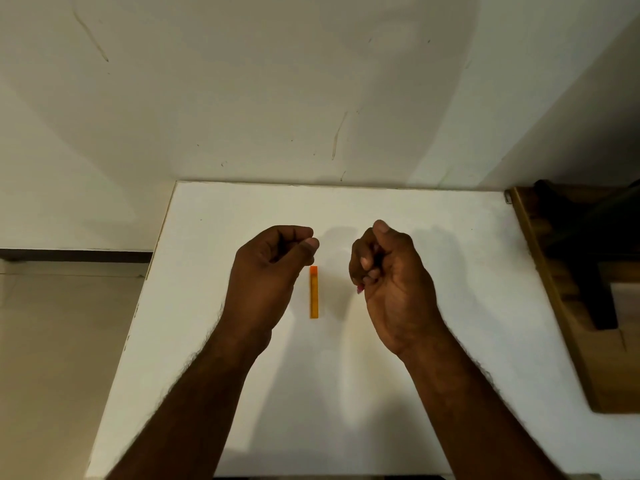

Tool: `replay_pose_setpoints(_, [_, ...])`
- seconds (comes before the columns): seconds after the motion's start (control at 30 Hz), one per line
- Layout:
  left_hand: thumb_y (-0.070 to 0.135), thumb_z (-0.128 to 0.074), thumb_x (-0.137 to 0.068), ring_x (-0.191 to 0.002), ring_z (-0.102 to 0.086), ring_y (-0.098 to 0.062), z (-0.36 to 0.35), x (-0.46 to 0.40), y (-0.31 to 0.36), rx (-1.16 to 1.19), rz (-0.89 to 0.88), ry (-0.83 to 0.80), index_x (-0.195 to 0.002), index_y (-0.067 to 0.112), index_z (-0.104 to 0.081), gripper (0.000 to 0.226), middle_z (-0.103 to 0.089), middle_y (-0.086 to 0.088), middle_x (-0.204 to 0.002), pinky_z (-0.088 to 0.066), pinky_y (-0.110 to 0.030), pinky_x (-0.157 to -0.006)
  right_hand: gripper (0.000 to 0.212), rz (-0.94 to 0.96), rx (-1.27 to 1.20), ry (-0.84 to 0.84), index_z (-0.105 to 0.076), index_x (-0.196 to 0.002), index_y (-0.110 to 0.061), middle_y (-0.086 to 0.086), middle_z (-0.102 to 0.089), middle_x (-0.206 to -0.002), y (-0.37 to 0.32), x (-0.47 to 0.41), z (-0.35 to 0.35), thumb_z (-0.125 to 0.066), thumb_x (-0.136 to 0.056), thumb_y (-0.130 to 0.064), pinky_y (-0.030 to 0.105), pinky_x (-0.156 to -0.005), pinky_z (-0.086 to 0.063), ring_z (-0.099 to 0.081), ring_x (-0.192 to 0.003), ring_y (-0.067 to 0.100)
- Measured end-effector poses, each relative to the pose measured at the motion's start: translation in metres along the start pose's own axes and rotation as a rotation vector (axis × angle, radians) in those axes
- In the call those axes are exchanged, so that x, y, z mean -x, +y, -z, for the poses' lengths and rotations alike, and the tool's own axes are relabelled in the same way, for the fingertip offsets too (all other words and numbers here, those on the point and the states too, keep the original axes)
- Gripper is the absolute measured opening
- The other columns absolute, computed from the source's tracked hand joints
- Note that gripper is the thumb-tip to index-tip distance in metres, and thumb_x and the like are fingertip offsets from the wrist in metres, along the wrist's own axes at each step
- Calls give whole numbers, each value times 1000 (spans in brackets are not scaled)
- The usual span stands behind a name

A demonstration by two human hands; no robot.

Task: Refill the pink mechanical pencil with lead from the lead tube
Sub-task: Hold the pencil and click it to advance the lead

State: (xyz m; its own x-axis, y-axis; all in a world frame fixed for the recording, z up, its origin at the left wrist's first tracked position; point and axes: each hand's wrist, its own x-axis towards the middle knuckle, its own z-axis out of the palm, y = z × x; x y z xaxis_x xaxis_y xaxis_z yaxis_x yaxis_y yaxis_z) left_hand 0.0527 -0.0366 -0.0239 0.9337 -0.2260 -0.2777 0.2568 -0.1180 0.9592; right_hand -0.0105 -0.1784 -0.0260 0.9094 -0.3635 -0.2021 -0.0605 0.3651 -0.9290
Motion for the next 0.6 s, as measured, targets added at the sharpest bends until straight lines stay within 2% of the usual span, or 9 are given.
replay_pose_setpoints(0.13, [20,-71,-91,-89,-75,-17,0,-1,0,9,6,0,-102,20,-76,12,-80,1,-96,-52,-25,-77,49,-45,-54,21,-60,-53,-27,-6,-42,-53,2,-2,1,-46,-92,-53,34,-58,-26,-33,-53,12])
replay_pose_setpoints(0.23, [20,-71,-91,-88,-75,-16,0,0,0,7,7,-3,-103,19,-76,13,-79,1,-96,-52,-24,-76,47,-66,-111,25,-56,-54,-23,-5,-37,-51,2,-2,1,-45,-92,-47,36,-59,-25,-30,-53,14])
replay_pose_setpoints(0.4, [20,-70,-91,-87,-75,-14,1,-1,-1,0,3,2,-103,18,-76,13,-79,1,-95,-52,-20,-74,51,-81,-404,32,-50,-62,-14,-1,-34,-54,1,-4,7,-43,-97,-50,34,-57,-29,-26,-53,16])
replay_pose_setpoints(0.6, [20,-71,-91,-88,-75,-15,1,-2,-1,6,11,1,-104,18,-76,14,-79,0,-97,-52,-22,-75,45,-128,-608,65,-42,-62,-17,-2,-29,-56,-1,-5,14,-43,-94,-49,32,-56,-31,-19,-56,17])
